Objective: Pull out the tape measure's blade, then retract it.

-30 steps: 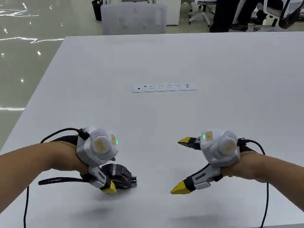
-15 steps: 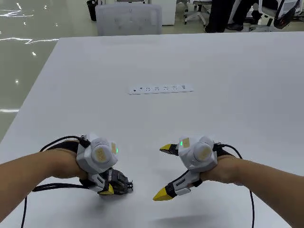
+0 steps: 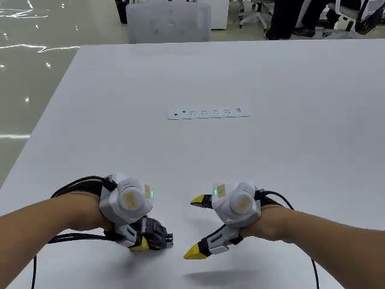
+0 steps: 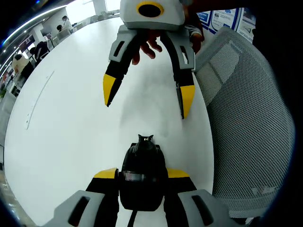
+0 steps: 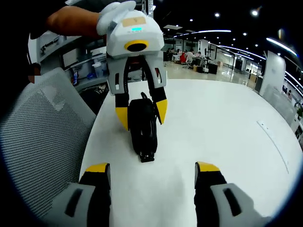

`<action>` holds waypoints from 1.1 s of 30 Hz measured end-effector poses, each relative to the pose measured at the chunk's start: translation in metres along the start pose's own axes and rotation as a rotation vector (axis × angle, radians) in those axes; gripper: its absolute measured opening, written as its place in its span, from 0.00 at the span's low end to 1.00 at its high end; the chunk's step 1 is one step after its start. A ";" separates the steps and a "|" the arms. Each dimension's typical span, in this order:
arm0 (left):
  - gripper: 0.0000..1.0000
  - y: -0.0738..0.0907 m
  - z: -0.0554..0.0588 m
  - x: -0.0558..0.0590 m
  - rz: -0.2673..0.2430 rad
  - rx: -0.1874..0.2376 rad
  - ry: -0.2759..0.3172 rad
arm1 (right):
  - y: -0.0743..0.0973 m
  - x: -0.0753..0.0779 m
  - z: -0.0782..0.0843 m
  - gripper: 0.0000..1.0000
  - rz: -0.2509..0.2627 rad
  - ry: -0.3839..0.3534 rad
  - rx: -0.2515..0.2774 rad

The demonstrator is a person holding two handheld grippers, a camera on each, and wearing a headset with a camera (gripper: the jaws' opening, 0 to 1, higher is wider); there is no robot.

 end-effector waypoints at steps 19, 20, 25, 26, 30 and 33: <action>0.33 0.001 -0.001 -0.002 0.012 0.018 0.011 | -0.042 -0.001 0.005 0.31 -0.031 0.024 -0.065; 0.33 0.001 -0.001 -0.002 0.012 0.019 0.011 | -0.042 0.000 0.005 0.27 -0.030 0.031 -0.070; 0.33 0.000 0.000 -0.003 0.014 0.023 0.015 | -0.046 -0.002 0.003 0.17 -0.049 0.061 -0.078; 0.33 0.000 0.000 -0.003 0.015 0.024 0.015 | -0.046 -0.003 0.003 0.15 -0.053 0.055 -0.082; 0.34 0.000 0.000 -0.003 0.017 0.024 0.014 | -0.047 -0.004 0.003 0.15 -0.047 0.072 -0.110; 0.34 -0.001 0.000 -0.003 0.015 0.024 0.012 | -0.048 -0.004 0.001 0.15 -0.046 0.089 -0.125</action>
Point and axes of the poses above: the centre of the closed fingertips' face, and the gripper's own axes: y roughly backward along the fingers, x roughly to its right, z roughly out of its underside, the point moved 4 cm from there along y, roughly backward along the fingers, and after that the axes turned 2 degrees about -z, right-handed, at the moved point
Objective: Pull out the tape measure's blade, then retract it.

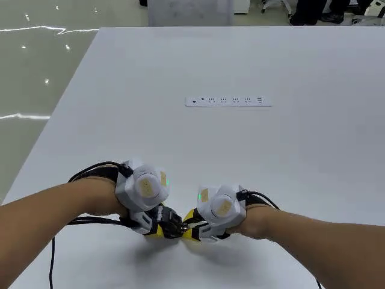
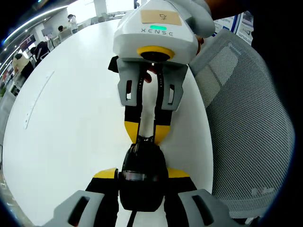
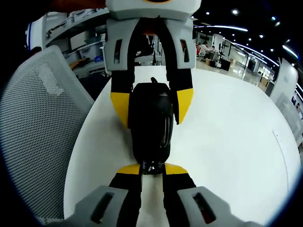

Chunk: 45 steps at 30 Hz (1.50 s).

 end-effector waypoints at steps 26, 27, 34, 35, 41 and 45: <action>0.33 0.000 0.002 0.000 -0.018 0.000 0.010 | 0.023 0.002 0.024 0.12 0.010 -0.063 0.022; 0.33 0.000 0.002 0.000 -0.019 0.000 0.010 | 0.024 0.001 0.024 0.12 0.009 -0.063 0.017; 0.33 0.001 0.002 -0.001 -0.019 0.002 0.016 | 0.031 0.003 0.029 0.12 0.011 -0.054 0.002; 0.33 0.002 0.002 -0.001 -0.020 0.003 0.016 | 0.031 0.003 0.029 0.12 0.010 -0.053 0.001; 0.33 0.002 0.002 -0.001 -0.025 0.006 0.010 | 0.035 0.003 0.034 0.12 0.013 -0.057 -0.008; 0.33 0.002 0.003 -0.001 -0.027 0.008 0.010 | 0.039 0.003 0.036 0.12 0.018 -0.058 -0.010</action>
Point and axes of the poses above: the centre of the closed fingertips' face, and the gripper's own axes: y roughly backward along the fingers, x roughly to its right, z roughly out of its underside, the point moved 4 cm from there along y, roughly backward along the fingers, and after that the axes turned 2 degrees about -z, right-handed, at the moved point
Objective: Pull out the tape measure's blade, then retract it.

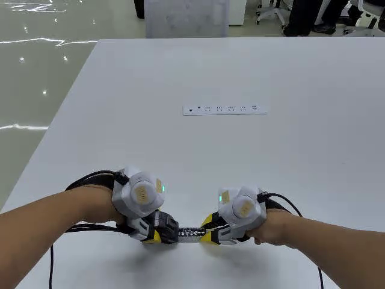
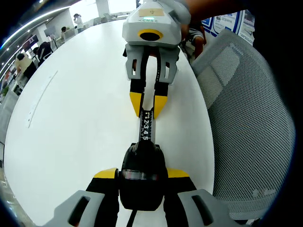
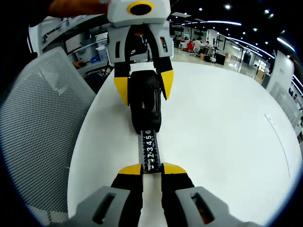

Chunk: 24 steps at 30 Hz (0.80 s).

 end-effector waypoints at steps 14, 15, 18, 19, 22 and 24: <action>0.33 0.001 0.001 0.000 0.000 0.000 0.000 | 0.006 0.001 0.005 0.12 0.006 0.000 -0.020; 0.33 0.001 0.001 0.000 0.000 0.000 0.000 | 0.006 0.000 0.006 0.12 0.006 0.000 -0.021; 0.33 0.001 0.001 0.000 0.000 -0.001 -0.003 | 0.007 0.000 0.006 0.12 0.006 -0.001 -0.025; 0.33 0.001 0.001 0.000 0.001 -0.001 -0.004 | 0.007 0.000 0.007 0.12 0.006 -0.001 -0.026; 0.33 0.001 0.001 0.000 0.000 -0.001 -0.004 | 0.008 0.000 0.007 0.12 0.009 -0.001 -0.030; 0.33 0.001 0.001 0.000 0.001 -0.002 -0.003 | 0.009 0.000 0.008 0.12 0.010 -0.003 -0.030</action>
Point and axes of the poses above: the centre of the closed fingertips' face, and the gripper's own axes: y roughly backward along the fingers, x roughly to its right, z roughly out of its underside, the point moved 4 cm from there along y, roughly backward along the fingers, and after that the axes turned 2 degrees about -z, right-handed, at the moved point
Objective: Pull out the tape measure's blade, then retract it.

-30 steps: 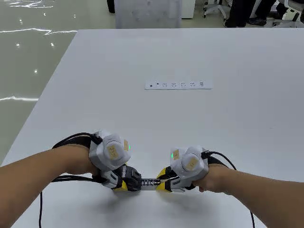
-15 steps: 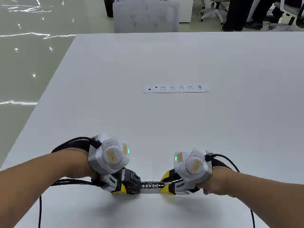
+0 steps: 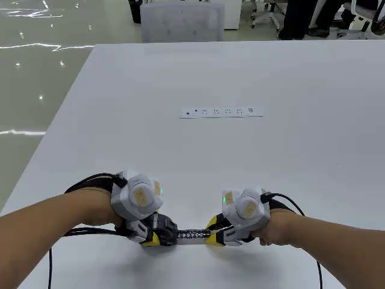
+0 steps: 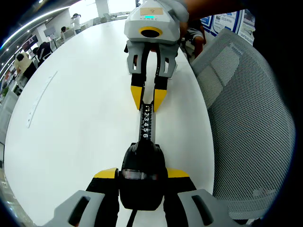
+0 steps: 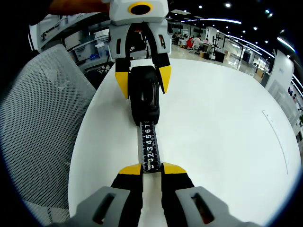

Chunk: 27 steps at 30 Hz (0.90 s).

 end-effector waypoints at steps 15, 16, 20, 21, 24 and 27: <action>0.32 -0.001 -0.002 0.001 0.000 0.003 -0.005 | 0.006 0.000 0.011 0.12 -0.002 -0.016 -0.019; 0.32 -0.001 -0.002 0.001 0.000 0.002 -0.005 | 0.007 0.000 0.011 0.12 0.000 -0.018 -0.018; 0.33 -0.001 -0.002 0.000 -0.001 0.002 -0.001 | 0.010 0.000 0.013 0.12 0.001 -0.023 -0.018; 0.33 -0.001 -0.002 0.000 -0.002 0.002 0.000 | 0.011 0.000 0.013 0.12 0.002 -0.023 -0.019; 0.33 -0.001 -0.002 0.000 -0.001 0.001 0.001 | 0.011 0.001 0.015 0.12 0.002 -0.025 -0.020; 0.33 -0.001 -0.002 0.000 0.001 -0.001 0.002 | 0.013 0.001 0.016 0.12 0.004 -0.028 -0.019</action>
Point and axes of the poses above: the centre of the closed fingertips' face, and the gripper's own axes: y roughly backward along the fingers, x roughly to its right, z roughly out of its underside, the point moved 4 cm from there along y, roughly backward along the fingers, and after that the axes turned 2 degrees about -z, right-handed, at the moved point
